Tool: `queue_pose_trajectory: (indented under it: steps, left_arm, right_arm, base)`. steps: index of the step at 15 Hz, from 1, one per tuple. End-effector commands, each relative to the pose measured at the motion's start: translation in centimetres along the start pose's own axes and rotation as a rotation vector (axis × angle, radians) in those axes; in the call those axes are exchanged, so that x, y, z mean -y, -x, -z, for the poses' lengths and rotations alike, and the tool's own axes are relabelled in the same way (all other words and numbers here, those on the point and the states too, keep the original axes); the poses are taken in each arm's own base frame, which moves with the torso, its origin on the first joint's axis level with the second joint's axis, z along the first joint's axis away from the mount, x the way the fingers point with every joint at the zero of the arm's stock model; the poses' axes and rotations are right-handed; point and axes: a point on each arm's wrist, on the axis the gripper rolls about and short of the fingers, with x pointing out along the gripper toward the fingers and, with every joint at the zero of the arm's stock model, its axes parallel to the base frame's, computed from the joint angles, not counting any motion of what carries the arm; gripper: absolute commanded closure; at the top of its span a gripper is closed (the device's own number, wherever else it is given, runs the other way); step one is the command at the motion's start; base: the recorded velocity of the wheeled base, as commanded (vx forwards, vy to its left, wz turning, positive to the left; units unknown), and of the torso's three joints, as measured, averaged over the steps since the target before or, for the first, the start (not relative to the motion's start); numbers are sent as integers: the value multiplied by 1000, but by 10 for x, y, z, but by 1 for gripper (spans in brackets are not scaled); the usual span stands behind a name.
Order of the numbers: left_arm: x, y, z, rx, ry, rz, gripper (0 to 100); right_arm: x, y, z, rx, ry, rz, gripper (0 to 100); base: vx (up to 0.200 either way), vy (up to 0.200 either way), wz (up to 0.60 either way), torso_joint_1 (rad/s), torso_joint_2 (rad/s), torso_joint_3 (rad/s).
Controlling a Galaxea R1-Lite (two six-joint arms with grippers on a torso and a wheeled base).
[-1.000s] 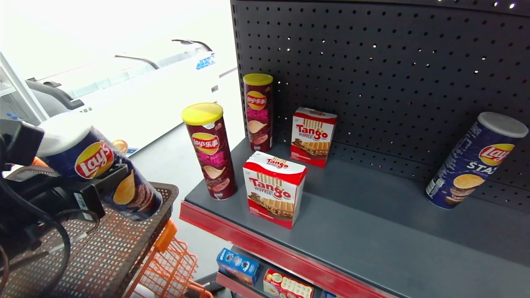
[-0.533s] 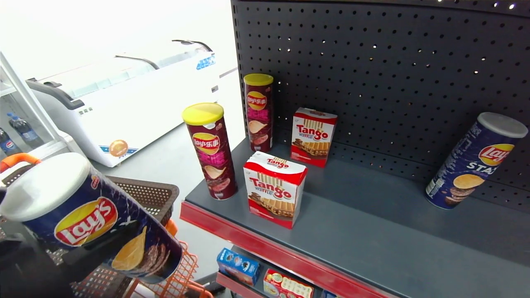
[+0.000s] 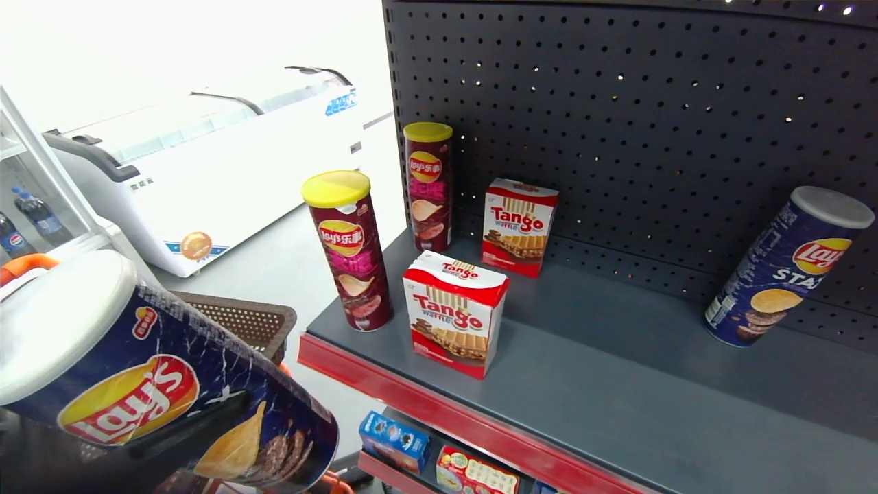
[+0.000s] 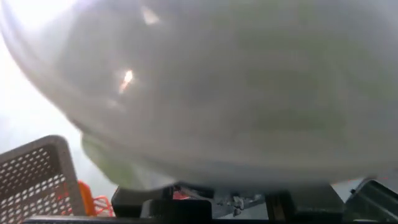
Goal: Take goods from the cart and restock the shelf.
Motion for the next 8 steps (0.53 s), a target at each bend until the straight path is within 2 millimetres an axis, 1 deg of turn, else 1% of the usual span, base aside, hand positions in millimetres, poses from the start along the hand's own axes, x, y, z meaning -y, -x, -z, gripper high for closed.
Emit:
queue_pose_trajectory:
  steps: [1,3,4,6,8]
  left_arm:
    - [3,-12,-3,-23,-1,65,100]
    - [4,-30,-7,-27,-49,152,100]
    - [4,-32,-7,-26,-52,160,100]
    - [3,-50,-5,-10,-55,203,100]
    - [3,-61,-4,-1,-58,217,100]
  right_arm:
    - [0,0,0,-1,0,-1,0]
    - [0,0,0,-3,0,-1,0]
    - [0,0,0,-3,0,-1,0]
    - [0,0,0,-1,0,-1,0]
    - [0,0,0,-1,0,-1,0]
  base:
    - [0,0,0,0,0,0]
    - [0,0,0,0,0,0]
    - [0,0,0,0,0,0]
    - [0,0,0,0,0,0]
    - [0,0,0,0,0,0]
